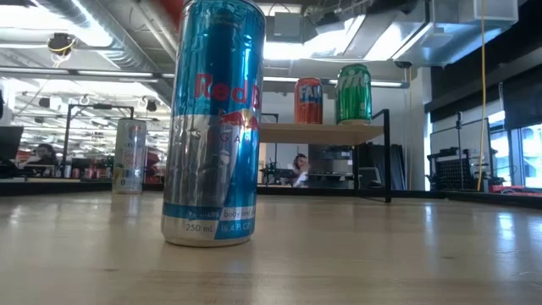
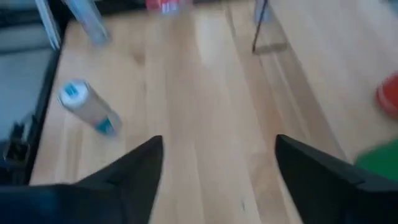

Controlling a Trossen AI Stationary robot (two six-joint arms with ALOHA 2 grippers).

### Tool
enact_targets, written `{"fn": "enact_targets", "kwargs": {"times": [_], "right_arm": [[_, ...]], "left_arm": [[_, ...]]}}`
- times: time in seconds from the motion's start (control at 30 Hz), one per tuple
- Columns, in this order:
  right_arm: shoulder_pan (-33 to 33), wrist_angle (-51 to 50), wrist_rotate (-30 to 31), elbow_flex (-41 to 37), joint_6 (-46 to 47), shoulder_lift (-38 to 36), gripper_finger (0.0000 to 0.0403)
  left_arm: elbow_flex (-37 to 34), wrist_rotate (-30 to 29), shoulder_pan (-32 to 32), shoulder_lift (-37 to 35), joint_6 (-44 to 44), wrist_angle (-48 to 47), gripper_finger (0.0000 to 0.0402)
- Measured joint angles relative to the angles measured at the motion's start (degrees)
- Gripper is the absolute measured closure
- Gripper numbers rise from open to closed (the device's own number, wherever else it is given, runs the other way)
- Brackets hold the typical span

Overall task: Place canned beverage on shelf
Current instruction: Put the orange soda can on the shelf aligned with the other orange soda can

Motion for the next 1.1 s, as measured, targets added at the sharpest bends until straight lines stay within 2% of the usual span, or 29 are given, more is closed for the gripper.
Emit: {"fn": "enact_targets", "kwargs": {"times": [0.27,0.37,0.47,0.57,0.7,0.87,0.97,1.1], "right_arm": [[0.0,15.22,-1.9,0.0,-0.53,1.54,0.0313],[0.0,17.61,-4.11,0.0,-0.52,2.64,0.036],[0.0,18.29,-4.7,0.0,-0.36,3.71,0.0391],[0.04,18.63,-5.7,0.0,-0.09,5.13,0.0399],[-0.02,18.75,-8.59,0.0,-0.37,6.34,0.0389],[0.04,14.02,-5.38,1.55,-0.81,5.49,0.0388],[0.01,16.5,-5.61,3.19,-1.77,4.55,0.0393],[0.0,20.86,-8.81,3.37,-1.85,5.53,0.0399]], "left_arm": [[27.77,0.46,0.0,18.3,19.11,0.13,0.0137],[35.63,0.98,0.02,23.04,23.35,0.02,0.0137],[40.58,1.18,0.03,25.57,26.22,-0.09,0.0137],[42.13,0.98,0.03,26.27,27.54,-0.24,0.0137],[42.11,1.0,-0.02,26.39,27.33,-1.21,0.0137],[42.11,-0.68,-0.05,26.39,26.14,-4.06,0.0137],[41.68,-2.51,-0.32,26.39,25.73,-4.6,0.0137],[40.84,-2.41,-0.37,26.41,26.58,-3.4,0.0137]]}}
